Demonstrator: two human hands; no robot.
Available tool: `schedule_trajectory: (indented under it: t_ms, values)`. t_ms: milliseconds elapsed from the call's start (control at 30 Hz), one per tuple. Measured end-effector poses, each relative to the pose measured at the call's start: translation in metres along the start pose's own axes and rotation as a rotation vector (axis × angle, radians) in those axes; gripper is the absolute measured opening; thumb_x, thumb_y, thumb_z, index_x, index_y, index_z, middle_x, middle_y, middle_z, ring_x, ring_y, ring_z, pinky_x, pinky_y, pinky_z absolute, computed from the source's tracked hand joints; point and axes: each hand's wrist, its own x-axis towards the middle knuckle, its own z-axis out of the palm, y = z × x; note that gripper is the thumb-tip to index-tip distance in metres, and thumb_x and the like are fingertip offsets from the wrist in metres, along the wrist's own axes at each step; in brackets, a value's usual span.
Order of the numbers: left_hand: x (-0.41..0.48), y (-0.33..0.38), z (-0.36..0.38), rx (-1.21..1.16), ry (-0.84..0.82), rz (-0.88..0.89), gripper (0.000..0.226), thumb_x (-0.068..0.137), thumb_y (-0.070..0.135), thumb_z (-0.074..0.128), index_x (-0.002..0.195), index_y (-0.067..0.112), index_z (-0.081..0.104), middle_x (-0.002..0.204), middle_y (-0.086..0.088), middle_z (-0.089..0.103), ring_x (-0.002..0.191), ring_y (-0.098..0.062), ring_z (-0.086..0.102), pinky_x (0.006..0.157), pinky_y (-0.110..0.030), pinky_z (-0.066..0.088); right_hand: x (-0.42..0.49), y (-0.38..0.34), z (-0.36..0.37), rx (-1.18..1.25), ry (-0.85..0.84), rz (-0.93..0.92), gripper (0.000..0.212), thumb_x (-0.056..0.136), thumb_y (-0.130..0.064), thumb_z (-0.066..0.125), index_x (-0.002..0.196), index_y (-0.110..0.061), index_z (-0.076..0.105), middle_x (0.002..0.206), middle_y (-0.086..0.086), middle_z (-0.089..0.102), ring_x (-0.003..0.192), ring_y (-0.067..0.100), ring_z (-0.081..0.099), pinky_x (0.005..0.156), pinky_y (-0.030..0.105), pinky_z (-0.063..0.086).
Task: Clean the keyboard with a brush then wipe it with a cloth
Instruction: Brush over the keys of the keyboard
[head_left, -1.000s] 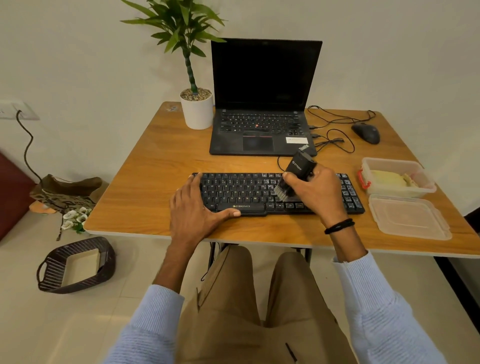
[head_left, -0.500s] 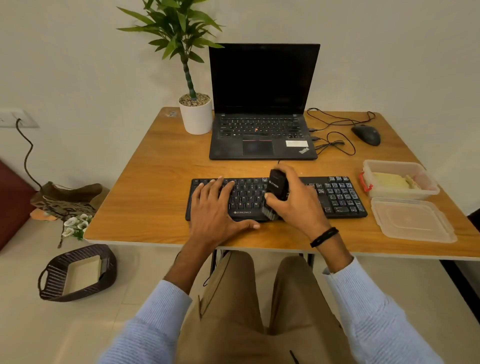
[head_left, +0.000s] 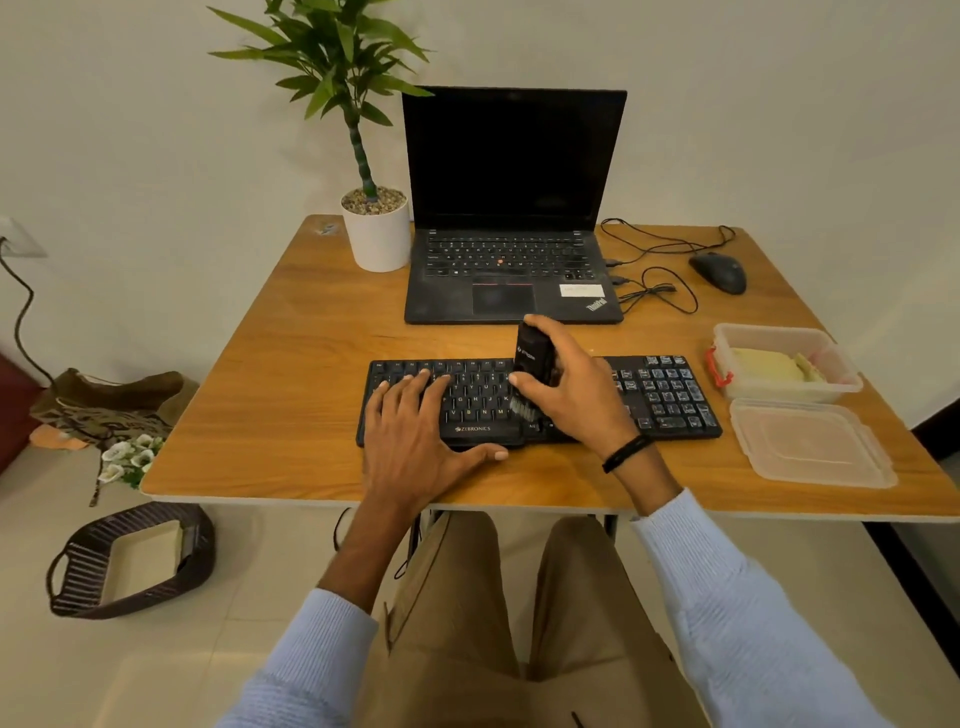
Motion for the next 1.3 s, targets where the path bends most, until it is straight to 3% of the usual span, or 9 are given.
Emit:
schedule_trajectory:
  t_ms: [100, 433, 567, 700, 833, 967, 1100, 1200, 1300]
  values:
    - [0.000, 0.000, -0.001, -0.008, -0.012, -0.014, 0.122, 0.062, 0.107, 0.034, 0.148, 0.022, 0.047, 0.154, -0.007, 0.047, 0.144, -0.026, 0.039, 0.124, -0.048, 0.020, 0.005, 0.002, 0.003, 0.061, -0.016, -0.032, 0.068, 0.087, -0.029, 0.073, 0.143, -0.040, 0.037, 0.118, -0.009, 0.060, 0.099, 0.005, 0.062, 0.072, 0.012, 0.054]
    - [-0.001, -0.001, 0.000, -0.033, -0.019, -0.030, 0.120, 0.065, 0.106, 0.030, 0.149, 0.022, 0.047, 0.156, -0.008, 0.044, 0.144, -0.028, 0.037, 0.119, -0.047, 0.026, 0.030, 0.012, 0.003, 0.109, -0.140, -0.002, 0.067, 0.082, -0.026, 0.077, 0.140, -0.029, 0.043, 0.130, -0.002, 0.059, 0.116, 0.013, 0.058, 0.093, 0.030, 0.054]
    - [-0.001, 0.000, -0.001, -0.022, -0.022, -0.033, 0.119, 0.065, 0.105, 0.032, 0.149, 0.022, 0.047, 0.156, -0.007, 0.045, 0.144, -0.028, 0.037, 0.119, -0.047, 0.028, 0.038, 0.018, 0.003, -0.017, 0.035, 0.016, 0.063, 0.084, -0.031, 0.075, 0.139, -0.024, 0.043, 0.124, 0.000, 0.063, 0.108, 0.010, 0.058, 0.080, 0.013, 0.048]
    - [-0.001, 0.000, -0.001, -0.034, -0.028, -0.039, 0.119, 0.065, 0.106, 0.030, 0.150, 0.023, 0.046, 0.157, -0.008, 0.043, 0.144, -0.028, 0.036, 0.119, -0.047, 0.027, 0.033, 0.014, 0.005, -0.006, -0.186, 0.000, 0.056, 0.083, -0.033, 0.075, 0.133, -0.022, 0.051, 0.122, -0.002, 0.063, 0.110, 0.012, 0.059, 0.082, 0.016, 0.049]
    - [-0.001, 0.000, 0.000, -0.039, -0.021, -0.038, 0.119, 0.065, 0.106, 0.031, 0.149, 0.023, 0.046, 0.156, -0.008, 0.044, 0.144, -0.028, 0.036, 0.119, -0.047, 0.027, 0.036, 0.020, 0.002, -0.008, -0.025, 0.037, 0.056, 0.086, -0.033, 0.073, 0.136, -0.022, 0.050, 0.118, -0.003, 0.065, 0.104, 0.011, 0.060, 0.073, 0.009, 0.046]
    - [-0.001, -0.001, -0.001, -0.046, -0.024, -0.044, 0.120, 0.065, 0.106, 0.029, 0.149, 0.023, 0.046, 0.157, -0.008, 0.043, 0.144, -0.028, 0.036, 0.119, -0.047, 0.027, 0.034, 0.017, 0.006, 0.068, -0.220, 0.028, 0.055, 0.083, -0.031, 0.075, 0.133, -0.024, 0.052, 0.124, -0.003, 0.063, 0.113, 0.012, 0.060, 0.090, 0.027, 0.054]
    - [-0.001, 0.000, -0.002, -0.044, -0.025, -0.038, 0.120, 0.065, 0.106, 0.031, 0.150, 0.022, 0.046, 0.157, -0.009, 0.043, 0.144, -0.028, 0.036, 0.119, -0.047, 0.027, 0.043, 0.021, 0.000, 0.005, 0.030, 0.041, 0.052, 0.087, -0.027, 0.072, 0.134, -0.019, 0.052, 0.123, 0.000, 0.064, 0.111, 0.014, 0.058, 0.091, 0.027, 0.051]
    - [-0.001, 0.000, -0.001, -0.056, -0.022, -0.046, 0.119, 0.066, 0.105, 0.032, 0.149, 0.022, 0.047, 0.157, -0.009, 0.043, 0.144, -0.029, 0.036, 0.119, -0.047, 0.027, 0.045, 0.021, 0.002, 0.124, -0.128, 0.084, 0.051, 0.085, -0.028, 0.074, 0.130, -0.020, 0.053, 0.123, -0.001, 0.064, 0.113, 0.014, 0.059, 0.094, 0.035, 0.053]
    - [-0.002, 0.000, -0.001, -0.061, -0.017, -0.044, 0.119, 0.065, 0.105, 0.032, 0.148, 0.022, 0.048, 0.156, -0.009, 0.044, 0.144, -0.029, 0.037, 0.119, -0.047, 0.028, 0.045, 0.022, 0.007, 0.099, -0.128, 0.054, 0.051, 0.086, -0.027, 0.073, 0.132, -0.019, 0.052, 0.117, -0.003, 0.065, 0.102, 0.009, 0.063, 0.076, 0.011, 0.051]
